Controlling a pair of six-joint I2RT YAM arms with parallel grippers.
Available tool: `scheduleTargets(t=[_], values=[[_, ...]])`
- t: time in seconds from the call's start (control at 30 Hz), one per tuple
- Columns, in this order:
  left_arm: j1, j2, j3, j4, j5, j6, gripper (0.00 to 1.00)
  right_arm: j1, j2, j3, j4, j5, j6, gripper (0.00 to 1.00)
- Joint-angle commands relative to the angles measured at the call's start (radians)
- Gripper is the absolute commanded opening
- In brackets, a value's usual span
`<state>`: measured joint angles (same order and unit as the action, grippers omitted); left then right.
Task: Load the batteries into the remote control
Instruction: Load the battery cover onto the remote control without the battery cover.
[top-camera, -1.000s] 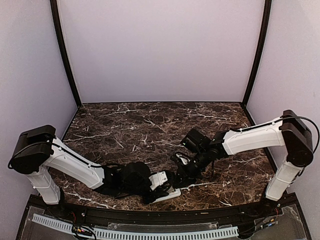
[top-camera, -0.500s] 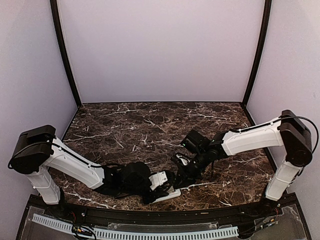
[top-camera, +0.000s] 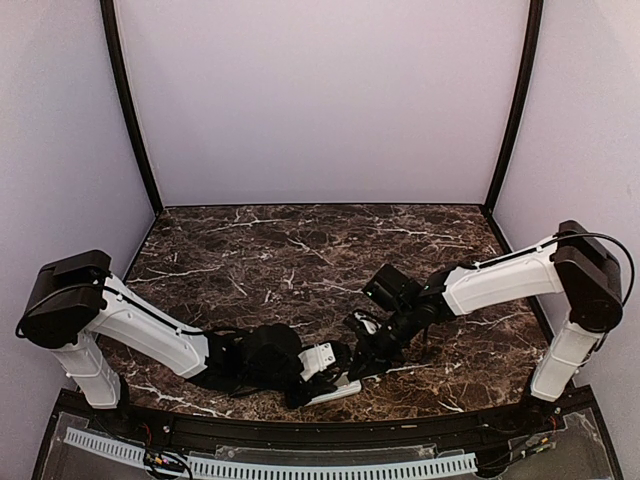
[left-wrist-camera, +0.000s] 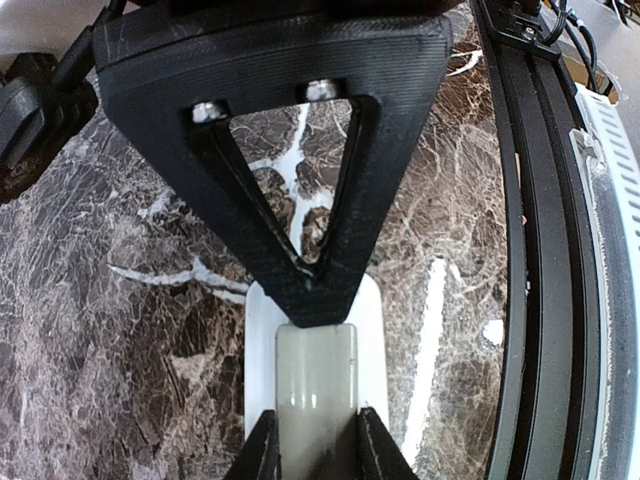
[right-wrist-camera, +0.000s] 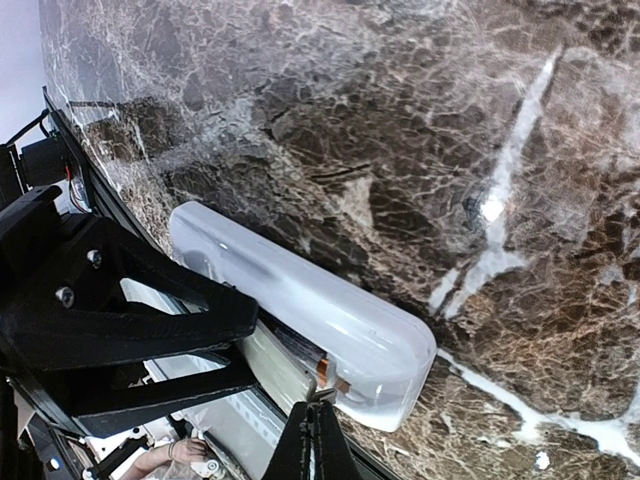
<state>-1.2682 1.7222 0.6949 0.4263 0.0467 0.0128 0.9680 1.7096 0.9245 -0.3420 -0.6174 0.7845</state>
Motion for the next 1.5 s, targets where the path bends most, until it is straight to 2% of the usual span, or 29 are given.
scheduleTargets(t=[0.0,0.6,0.93,1.3,1.47], values=[[-0.008,0.037,-0.022,-0.177,0.004,-0.004,0.08,0.024,0.048,-0.029,0.096,-0.045,0.016,0.02],[-0.018,0.056,-0.013,-0.192,-0.011,0.011,0.16,0.027,0.060,-0.026,0.152,-0.029,0.000,0.01],[-0.029,0.055,-0.018,-0.186,-0.035,0.019,0.30,0.032,0.078,-0.046,0.167,-0.019,-0.005,0.00],[-0.030,0.044,-0.017,-0.190,-0.036,0.016,0.34,0.035,0.056,-0.032,0.107,0.034,-0.022,0.00],[-0.030,-0.023,-0.037,-0.164,-0.036,-0.002,0.47,0.036,0.048,-0.026,0.067,0.083,-0.017,0.01]])
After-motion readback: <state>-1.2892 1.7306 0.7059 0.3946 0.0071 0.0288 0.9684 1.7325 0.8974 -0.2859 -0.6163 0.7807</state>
